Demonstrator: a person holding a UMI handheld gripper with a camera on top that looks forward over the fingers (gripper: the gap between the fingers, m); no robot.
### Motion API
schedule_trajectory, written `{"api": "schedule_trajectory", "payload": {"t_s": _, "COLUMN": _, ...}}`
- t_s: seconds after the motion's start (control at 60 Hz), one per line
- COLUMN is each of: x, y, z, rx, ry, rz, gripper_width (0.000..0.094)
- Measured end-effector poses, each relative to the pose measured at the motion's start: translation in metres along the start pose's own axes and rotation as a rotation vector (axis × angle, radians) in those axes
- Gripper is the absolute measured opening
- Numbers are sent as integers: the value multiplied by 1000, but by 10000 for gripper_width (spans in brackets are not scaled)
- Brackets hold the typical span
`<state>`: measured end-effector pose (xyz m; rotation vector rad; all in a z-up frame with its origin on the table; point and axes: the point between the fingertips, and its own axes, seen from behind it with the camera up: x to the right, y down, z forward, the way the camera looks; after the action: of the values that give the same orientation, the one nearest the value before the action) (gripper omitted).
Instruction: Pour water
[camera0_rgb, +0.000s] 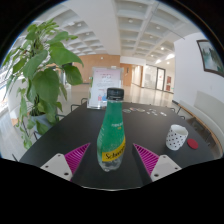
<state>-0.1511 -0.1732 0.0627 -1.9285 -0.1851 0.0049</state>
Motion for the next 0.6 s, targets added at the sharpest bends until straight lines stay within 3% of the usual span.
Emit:
{"api": "schedule_trajectory", "payload": {"t_s": 0.117, "x": 3, "y": -4, "z": 27, "rx": 50, "ry": 46, "rz": -5, "gripper_width": 788}}
{"api": "schedule_trajectory", "payload": {"t_s": 0.183, "x": 4, "y": -8, "z": 39, "rx": 77, "ry": 64, "rz": -19, "gripper_width": 702}}
{"api": "schedule_trajectory", "payload": {"t_s": 0.233, "x": 2, "y": -11, "z": 42, "rx": 98, "ry": 60, "rz": -20, "gripper_width": 579}}
{"api": "schedule_trajectory", "payload": {"t_s": 0.417, "x": 1, "y": -15, "z": 44, "rx": 131, "ry": 46, "rz": 37, "gripper_width": 440}}
{"api": "schedule_trajectory", "payload": {"t_s": 0.6, "x": -7, "y": -27, "z": 39, "rx": 157, "ry": -27, "rz": 86, "gripper_width": 413}}
